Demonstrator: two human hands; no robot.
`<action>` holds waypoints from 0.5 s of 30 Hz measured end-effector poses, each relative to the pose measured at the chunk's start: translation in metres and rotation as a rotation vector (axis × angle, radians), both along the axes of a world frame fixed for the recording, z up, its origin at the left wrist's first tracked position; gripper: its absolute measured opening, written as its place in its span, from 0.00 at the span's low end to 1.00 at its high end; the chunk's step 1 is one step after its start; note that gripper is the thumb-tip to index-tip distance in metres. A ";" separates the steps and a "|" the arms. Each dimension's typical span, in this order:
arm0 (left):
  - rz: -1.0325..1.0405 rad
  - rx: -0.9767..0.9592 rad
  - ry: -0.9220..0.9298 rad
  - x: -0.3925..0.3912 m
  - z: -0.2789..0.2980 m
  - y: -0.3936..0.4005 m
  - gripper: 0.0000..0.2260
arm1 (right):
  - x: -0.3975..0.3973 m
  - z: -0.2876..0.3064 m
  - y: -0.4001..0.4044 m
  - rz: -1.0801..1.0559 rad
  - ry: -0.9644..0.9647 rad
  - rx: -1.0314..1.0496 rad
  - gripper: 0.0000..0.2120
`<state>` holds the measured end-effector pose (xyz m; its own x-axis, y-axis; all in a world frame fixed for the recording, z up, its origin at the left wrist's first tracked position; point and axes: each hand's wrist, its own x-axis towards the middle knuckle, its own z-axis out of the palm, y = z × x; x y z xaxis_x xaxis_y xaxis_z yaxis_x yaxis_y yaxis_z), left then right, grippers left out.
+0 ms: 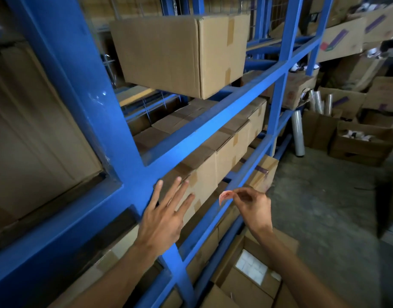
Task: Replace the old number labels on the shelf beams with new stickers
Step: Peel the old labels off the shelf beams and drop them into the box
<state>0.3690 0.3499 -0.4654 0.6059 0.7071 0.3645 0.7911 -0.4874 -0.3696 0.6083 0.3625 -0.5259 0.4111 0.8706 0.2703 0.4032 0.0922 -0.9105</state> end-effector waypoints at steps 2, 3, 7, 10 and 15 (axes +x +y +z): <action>-0.032 -0.126 0.038 0.004 -0.028 0.002 0.30 | 0.006 -0.023 -0.005 0.000 -0.005 -0.050 0.03; -0.049 -0.189 0.058 0.006 -0.043 0.003 0.29 | 0.008 -0.035 -0.008 0.004 -0.013 -0.073 0.05; -0.075 -0.377 0.129 0.016 -0.104 0.017 0.26 | 0.017 -0.084 -0.017 0.025 -0.083 -0.162 0.07; -0.036 -0.502 0.127 0.022 -0.145 0.034 0.28 | 0.021 -0.116 -0.020 0.010 -0.125 -0.224 0.05; 0.137 -0.658 0.113 0.038 -0.227 0.061 0.30 | 0.033 -0.190 -0.028 -0.014 -0.100 -0.367 0.06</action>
<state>0.4074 0.4113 -0.6927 0.5040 0.8331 -0.2279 0.8358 -0.5370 -0.1147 0.6410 0.3341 -0.7164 0.4114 0.9113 -0.0192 0.4909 -0.2393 -0.8377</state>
